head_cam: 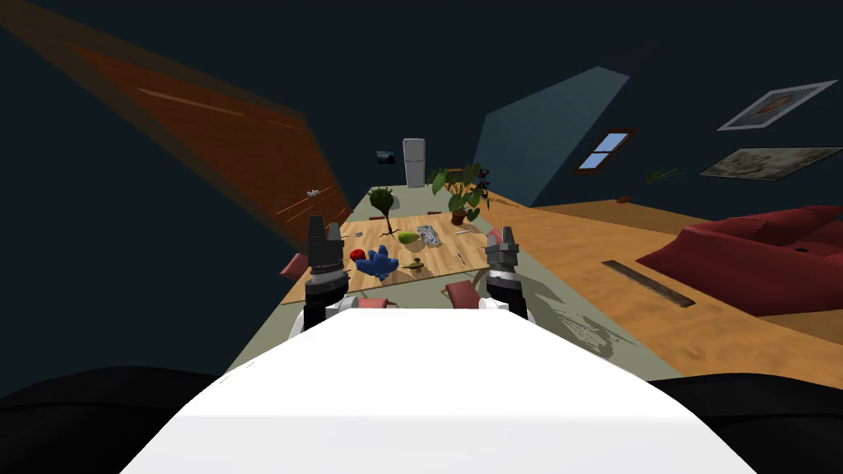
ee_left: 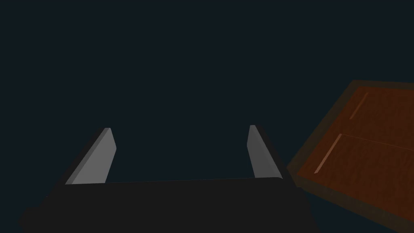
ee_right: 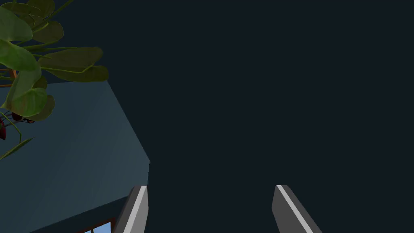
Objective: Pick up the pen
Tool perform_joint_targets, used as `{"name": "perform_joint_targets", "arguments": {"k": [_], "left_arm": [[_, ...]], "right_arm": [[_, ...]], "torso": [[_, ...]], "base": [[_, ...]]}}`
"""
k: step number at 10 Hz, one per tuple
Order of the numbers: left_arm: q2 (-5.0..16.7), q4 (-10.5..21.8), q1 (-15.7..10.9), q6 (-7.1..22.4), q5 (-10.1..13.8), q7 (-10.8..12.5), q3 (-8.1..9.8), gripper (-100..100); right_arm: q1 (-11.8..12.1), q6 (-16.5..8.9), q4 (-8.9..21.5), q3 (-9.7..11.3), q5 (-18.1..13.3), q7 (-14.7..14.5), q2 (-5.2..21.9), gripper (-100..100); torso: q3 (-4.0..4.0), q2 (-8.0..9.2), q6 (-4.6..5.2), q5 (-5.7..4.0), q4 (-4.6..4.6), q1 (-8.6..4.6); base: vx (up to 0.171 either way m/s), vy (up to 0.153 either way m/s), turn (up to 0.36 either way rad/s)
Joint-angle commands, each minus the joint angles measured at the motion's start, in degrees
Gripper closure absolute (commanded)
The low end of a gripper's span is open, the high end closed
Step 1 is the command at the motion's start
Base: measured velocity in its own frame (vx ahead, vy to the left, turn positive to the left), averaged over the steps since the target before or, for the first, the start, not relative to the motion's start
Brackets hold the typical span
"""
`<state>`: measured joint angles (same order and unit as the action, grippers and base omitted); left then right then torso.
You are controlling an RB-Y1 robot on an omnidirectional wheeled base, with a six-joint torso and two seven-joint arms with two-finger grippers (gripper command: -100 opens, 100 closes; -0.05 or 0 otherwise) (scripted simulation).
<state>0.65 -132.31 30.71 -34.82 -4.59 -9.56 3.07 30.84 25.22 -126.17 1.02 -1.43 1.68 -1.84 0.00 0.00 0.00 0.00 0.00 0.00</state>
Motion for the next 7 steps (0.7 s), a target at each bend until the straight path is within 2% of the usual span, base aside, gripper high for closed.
{"name": "perform_joint_targets", "arguments": {"k": [1, 4, 7], "left_arm": [[0.0, 0.0, 0.0, 0.0, 0.0, 0.0, 0.0, 0], [0.0, 0.0, 0.0, 0.0, 0.0, 0.0, 0.0, 0], [0.0, 0.0, 0.0, 0.0, 0.0, 0.0, 0.0, 0]], "right_arm": [[0.5, -0.3, 0.5, 0.5, 0.0, -0.1, 2.2, -100], [2.0, -1.5, 2.8, 2.4, 0.1, -0.6, 7.3, -100], [4.0, -3.4, 7.0, 5.5, 0.4, -1.1, 12.9, -100]], "torso": [[0.0, 0.0, 0.0, 0.0, 0.0, 0.0], [0.1, 0.18, 0.0, -0.02, 0.03, -0.08], [0.18, 0.31, -0.01, -0.03, 0.07, -0.11]], "base": [[-0.017, -0.002, 0.04], [-0.05, -0.01, 0.066], [-0.081, -0.022, 0.124]]}}
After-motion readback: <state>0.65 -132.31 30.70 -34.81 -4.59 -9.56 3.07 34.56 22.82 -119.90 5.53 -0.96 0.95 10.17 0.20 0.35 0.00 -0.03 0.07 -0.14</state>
